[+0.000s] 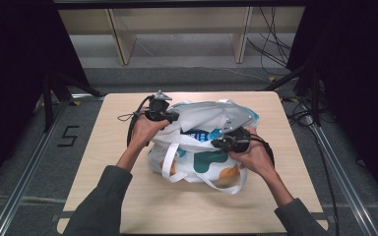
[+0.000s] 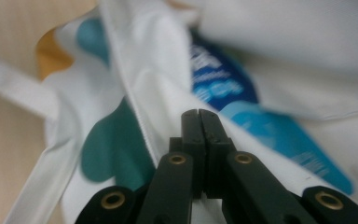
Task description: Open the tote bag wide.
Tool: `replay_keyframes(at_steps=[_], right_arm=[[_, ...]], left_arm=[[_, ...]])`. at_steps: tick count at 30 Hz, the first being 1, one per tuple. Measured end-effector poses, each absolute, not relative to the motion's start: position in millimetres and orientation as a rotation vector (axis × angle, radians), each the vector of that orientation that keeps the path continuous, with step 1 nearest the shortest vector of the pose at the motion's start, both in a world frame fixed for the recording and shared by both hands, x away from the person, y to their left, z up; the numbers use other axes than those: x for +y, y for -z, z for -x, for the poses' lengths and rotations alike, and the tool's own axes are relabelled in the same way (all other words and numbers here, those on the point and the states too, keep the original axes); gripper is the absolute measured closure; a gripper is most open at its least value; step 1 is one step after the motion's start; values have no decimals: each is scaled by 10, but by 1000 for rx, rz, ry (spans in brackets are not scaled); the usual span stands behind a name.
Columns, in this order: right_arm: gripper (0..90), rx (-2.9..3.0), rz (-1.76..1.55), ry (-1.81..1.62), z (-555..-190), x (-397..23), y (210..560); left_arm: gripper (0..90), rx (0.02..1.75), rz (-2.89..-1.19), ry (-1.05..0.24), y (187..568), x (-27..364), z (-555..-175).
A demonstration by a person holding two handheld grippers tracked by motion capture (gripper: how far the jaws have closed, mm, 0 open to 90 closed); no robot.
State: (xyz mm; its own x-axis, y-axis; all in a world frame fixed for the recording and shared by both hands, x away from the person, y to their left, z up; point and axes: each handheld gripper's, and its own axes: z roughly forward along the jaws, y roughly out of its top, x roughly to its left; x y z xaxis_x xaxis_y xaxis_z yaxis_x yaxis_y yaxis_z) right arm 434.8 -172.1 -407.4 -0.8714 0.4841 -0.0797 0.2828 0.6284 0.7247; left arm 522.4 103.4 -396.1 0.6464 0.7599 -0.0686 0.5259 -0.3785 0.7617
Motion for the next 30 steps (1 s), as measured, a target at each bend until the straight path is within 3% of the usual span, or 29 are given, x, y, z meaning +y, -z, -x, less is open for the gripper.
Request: replay_keyframes(at_steps=[13,18,23,30], right_arm=[[900,2822,-439,-1025,-3587,-1703,4346],[900,2741,-473,-1072,-3628,-1742,4242],[900,2504,-570,-1208,-3860,-1896,3867],[900,2472,-650,-1005,-4239,-1874,3781]], left_arm=[[895,1102,-2148,-384,4193,1043,-5438],[890,1041,-2150,-394,4062,1025,-5287],[876,892,-2187,-331,3930,958,-4959],[882,848,-2321,-294,4151,785,-4857]])
